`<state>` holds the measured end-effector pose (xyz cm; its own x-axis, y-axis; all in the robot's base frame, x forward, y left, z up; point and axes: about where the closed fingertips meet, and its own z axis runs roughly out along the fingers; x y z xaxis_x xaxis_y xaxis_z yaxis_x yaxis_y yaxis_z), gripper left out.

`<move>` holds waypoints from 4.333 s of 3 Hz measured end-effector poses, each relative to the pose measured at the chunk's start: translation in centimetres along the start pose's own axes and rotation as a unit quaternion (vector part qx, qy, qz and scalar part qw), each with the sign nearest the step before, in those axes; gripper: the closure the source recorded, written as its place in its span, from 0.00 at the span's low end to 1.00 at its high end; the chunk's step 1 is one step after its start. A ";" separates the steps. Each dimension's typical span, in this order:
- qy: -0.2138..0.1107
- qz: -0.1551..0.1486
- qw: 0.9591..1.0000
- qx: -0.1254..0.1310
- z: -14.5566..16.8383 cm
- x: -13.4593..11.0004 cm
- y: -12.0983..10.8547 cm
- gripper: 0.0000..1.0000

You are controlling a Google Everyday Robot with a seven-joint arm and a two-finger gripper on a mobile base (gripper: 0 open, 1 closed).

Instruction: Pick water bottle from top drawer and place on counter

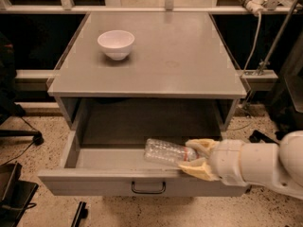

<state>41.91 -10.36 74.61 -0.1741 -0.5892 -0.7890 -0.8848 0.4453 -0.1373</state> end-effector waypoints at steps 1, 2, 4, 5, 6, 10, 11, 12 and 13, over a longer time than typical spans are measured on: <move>0.023 -0.019 0.998 0.062 -5.0 -1.6 -2.1 1.00; 0.025 -0.024 0.997 0.066 -5.3 -2.0 -2.2 1.00; 0.034 -0.110 0.992 0.053 -5.2 -7.8 -4.8 1.00; 0.038 -0.191 0.979 0.065 -5.2 -15.3 -9.4 1.00; 0.019 -0.246 0.966 0.074 -4.5 -21.2 -10.4 1.00; 0.066 -0.268 0.950 0.143 -6.6 -21.0 -22.3 1.00; 0.046 -0.239 0.954 0.173 -7.1 -18.4 -25.0 1.00; 0.023 -0.198 0.959 0.199 -6.3 -15.2 -26.7 1.00; 0.019 -0.166 0.964 0.205 -4.2 -12.2 -27.9 1.00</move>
Offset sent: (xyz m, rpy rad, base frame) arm -0.0009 -0.0305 0.0409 -0.0689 -0.0689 -0.0751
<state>66.86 -18.46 90.56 0.0666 -0.7661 -0.6392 -0.6509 0.4522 -0.6098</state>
